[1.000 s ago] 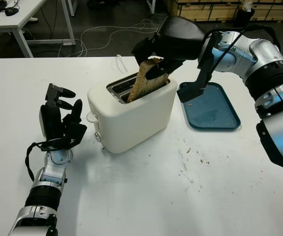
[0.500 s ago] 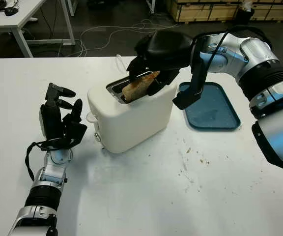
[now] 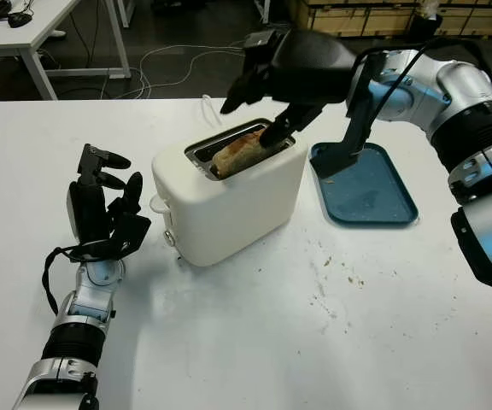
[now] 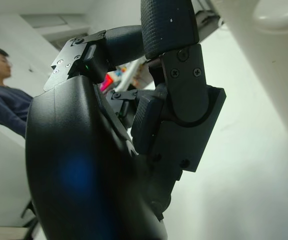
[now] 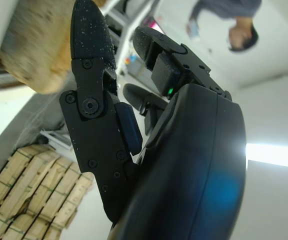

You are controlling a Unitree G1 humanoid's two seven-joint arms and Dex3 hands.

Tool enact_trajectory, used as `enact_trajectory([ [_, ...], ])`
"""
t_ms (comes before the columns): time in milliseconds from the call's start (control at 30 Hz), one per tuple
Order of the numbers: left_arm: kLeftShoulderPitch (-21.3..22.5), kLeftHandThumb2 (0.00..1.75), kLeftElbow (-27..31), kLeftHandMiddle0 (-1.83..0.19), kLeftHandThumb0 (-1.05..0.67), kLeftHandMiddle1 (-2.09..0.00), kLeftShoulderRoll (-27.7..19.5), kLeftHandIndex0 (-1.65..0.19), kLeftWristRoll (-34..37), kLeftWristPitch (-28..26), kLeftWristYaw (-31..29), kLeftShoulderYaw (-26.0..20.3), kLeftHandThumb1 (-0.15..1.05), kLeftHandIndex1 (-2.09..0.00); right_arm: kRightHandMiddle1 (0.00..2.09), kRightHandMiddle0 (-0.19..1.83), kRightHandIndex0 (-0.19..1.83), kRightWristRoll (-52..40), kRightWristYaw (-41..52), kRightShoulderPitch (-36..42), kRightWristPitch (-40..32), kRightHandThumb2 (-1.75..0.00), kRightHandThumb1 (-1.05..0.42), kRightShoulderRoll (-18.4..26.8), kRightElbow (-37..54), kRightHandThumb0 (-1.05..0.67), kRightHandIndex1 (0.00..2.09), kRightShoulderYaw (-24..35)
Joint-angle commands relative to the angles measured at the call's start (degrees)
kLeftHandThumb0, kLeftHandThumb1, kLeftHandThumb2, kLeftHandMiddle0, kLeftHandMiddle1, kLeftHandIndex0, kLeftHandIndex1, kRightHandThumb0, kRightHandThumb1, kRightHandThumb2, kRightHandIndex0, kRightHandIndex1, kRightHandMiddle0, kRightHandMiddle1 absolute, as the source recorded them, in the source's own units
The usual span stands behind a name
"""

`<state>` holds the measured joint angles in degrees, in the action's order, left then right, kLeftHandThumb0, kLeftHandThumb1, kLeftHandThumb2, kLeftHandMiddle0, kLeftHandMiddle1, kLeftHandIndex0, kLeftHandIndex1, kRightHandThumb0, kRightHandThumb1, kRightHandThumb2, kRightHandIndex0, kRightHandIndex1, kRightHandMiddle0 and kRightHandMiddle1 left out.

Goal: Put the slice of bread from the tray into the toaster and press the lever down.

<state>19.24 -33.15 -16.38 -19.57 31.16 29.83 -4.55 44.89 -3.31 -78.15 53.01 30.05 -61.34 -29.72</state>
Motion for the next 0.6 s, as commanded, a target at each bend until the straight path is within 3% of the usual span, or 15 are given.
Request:
enact_trajectory([
  [0,-0.9,0.62,2.2,-0.37,-1.05,-1.74,-2.0,-0.19,-1.7,0.5,-0.4,0.2,0.92,-1.66,0.31,0.6,0.25,-2.6,-2.1,1.5,-2.2,-0.18,-0.92,1.4,0.6,-0.62,1.03,2.7],
  [167,-2.3,0.68,4.7,-0.22,-1.05,-1.74,-7.0,-0.05,-3.6,5.2,-2.3,0.6,0.92,-1.62,0.31,0.69,0.46,-6.3,-7.7,6.9,-3.3,-0.2,-0.92,2.7,0.0,-0.53,0.93,8.0],
  [333,-2.0,0.7,2.9,-0.21,-1.04,-1.65,-11.7,-0.1,-7.6,13.0,-0.7,0.8,0.92,-1.42,0.23,0.82,0.7,-14.1,-9.1,14.9,-5.3,-0.13,-0.92,1.5,-2.3,-0.49,0.75,14.6],
  [467,-2.3,0.79,3.1,-0.1,-1.02,-1.73,-14.5,-0.02,-13.3,15.2,2.2,1.5,0.92,-1.43,0.19,0.85,0.75,-22.6,-4.5,20.7,-6.2,-0.09,-0.92,-0.8,-3.9,-0.39,0.7,20.0],
  [567,-1.4,0.82,1.1,-0.02,-0.95,-1.74,-16.9,0.0,-18.6,19.4,6.9,3.0,0.92,-1.32,0.1,0.88,0.83,-25.5,-4.6,25.3,-6.9,-0.07,-0.92,-2.0,-4.6,-0.31,0.49,22.2],
])
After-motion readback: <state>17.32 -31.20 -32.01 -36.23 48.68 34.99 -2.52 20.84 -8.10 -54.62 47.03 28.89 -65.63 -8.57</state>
